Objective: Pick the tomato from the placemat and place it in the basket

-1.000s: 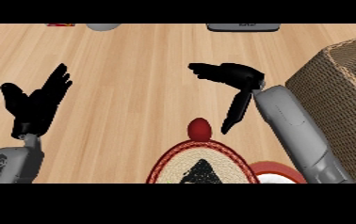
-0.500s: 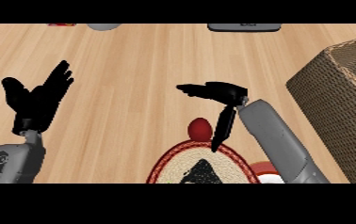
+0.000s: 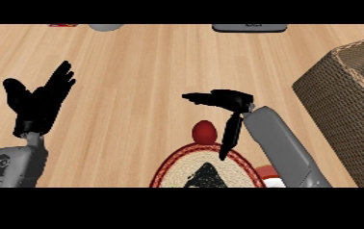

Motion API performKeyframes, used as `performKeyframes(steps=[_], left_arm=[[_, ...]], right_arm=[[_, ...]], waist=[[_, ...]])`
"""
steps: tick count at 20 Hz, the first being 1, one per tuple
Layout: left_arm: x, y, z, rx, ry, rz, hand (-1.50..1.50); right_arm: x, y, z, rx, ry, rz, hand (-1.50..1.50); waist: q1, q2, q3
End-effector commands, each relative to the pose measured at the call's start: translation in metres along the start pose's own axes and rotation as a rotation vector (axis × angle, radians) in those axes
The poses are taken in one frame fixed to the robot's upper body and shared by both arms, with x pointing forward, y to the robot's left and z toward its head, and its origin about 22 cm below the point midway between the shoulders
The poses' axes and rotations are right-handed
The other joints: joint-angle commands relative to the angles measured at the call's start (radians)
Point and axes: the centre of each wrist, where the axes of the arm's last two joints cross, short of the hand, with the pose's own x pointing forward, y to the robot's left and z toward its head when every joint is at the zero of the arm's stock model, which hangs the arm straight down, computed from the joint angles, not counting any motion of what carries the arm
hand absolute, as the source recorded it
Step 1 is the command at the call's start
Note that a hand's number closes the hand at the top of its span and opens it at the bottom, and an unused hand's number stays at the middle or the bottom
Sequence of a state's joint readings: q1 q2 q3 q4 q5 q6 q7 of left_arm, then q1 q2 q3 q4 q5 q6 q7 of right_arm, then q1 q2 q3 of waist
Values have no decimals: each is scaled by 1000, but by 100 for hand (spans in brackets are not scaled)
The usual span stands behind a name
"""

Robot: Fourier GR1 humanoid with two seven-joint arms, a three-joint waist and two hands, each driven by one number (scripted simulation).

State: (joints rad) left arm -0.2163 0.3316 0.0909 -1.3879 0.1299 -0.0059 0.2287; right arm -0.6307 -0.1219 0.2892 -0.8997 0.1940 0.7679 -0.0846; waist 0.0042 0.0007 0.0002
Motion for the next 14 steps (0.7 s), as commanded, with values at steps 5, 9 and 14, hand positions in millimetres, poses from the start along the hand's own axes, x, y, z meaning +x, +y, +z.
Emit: performKeyframes(steps=[5,9,14], left_arm=[[-8,17,-15,-5,4,8,0],[-13,9,0,-2,-5,10,0],[-7,-10,-11,8,-10,-9,0]], right_arm=[[-11,-3,2,33,-74,-48,-150],[-15,-2,28,48,-95,-40,-150],[-3,25,-3,42,-21,36,-150]], waist=[[0,2,0],[-2,-1,0],[-5,0,0]])
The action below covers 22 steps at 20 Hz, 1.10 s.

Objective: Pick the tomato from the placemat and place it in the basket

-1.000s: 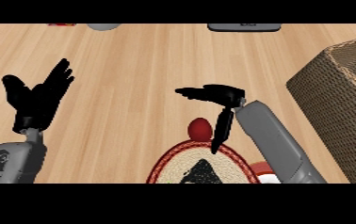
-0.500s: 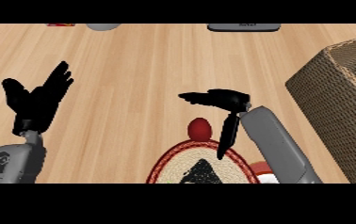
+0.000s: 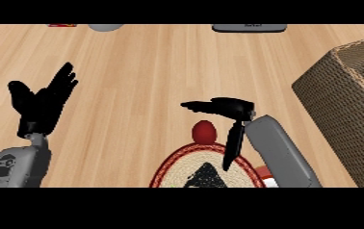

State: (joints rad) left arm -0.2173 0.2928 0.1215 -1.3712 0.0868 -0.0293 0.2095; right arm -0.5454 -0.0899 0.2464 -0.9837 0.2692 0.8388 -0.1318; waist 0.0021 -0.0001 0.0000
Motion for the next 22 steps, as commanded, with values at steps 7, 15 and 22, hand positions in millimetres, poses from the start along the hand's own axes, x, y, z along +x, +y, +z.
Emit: performKeyframes(steps=[7,15,22], left_arm=[[7,17,6,-2,4,6,0],[-3,-2,1,4,2,10,0],[0,6,0,34,7,16,0]], right_arm=[[4,35,-6,-11,53,73,-150],[-2,46,-26,70,26,199,150],[-12,12,-2,-453,400,145,150]], waist=[[-1,-1,0],[0,0,0],[-32,-6,-5]])
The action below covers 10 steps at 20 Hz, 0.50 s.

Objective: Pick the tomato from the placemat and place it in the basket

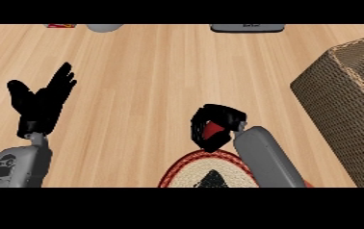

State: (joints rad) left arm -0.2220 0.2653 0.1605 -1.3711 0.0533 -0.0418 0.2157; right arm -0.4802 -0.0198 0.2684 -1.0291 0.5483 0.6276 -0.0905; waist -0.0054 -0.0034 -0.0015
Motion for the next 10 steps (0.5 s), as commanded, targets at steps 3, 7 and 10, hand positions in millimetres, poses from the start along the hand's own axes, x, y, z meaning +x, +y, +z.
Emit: performKeyframes(steps=[3,7,10], left_arm=[[-8,11,5,52,29,-3,0],[-3,6,4,24,11,-5,0],[6,-6,0,-35,-17,-2,0]], right_arm=[[-36,-44,44,-561,520,-62,150],[-11,-54,27,-846,752,-129,150],[7,-58,12,-1014,873,-184,150]], waist=[[-76,-18,-12],[-17,-7,-7],[37,3,-1]])
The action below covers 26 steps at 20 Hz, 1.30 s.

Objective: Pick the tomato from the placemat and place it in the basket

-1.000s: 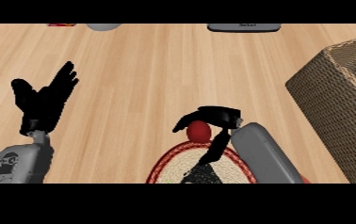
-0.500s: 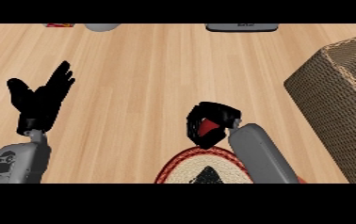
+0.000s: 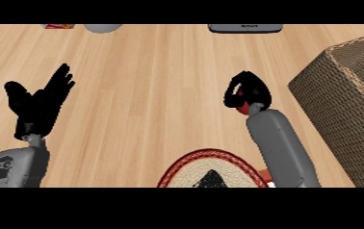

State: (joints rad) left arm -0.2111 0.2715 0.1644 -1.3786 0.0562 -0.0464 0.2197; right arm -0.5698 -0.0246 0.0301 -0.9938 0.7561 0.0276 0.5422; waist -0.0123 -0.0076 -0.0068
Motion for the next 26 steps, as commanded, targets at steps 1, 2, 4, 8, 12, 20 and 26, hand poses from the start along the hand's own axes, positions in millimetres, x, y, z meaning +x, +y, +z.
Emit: performKeyframes(steps=[1,2,4,8,12,20,26], left_arm=[[11,-13,-6,-70,-19,-10,0],[3,-16,0,-72,-15,-24,0],[14,-18,-10,-78,-27,-6,0],[20,-26,-15,-93,-32,-5,0],[7,-20,-8,-69,-6,-19,0],[9,-16,-7,-40,-6,-4,0],[-1,0,1,-18,-9,-5,0]], right_arm=[[41,-11,2,-255,189,-141,150],[46,-12,2,-307,222,-188,150],[67,-14,10,-421,160,-303,150],[122,-28,29,-659,-20,-426,150],[158,-29,39,-824,-37,-388,150],[220,-70,60,-969,100,-323,150],[229,-101,59,-1066,167,-280,150]], waist=[[58,12,5],[76,12,6],[83,18,7],[88,16,6],[65,7,4],[39,1,5],[24,4,6]])
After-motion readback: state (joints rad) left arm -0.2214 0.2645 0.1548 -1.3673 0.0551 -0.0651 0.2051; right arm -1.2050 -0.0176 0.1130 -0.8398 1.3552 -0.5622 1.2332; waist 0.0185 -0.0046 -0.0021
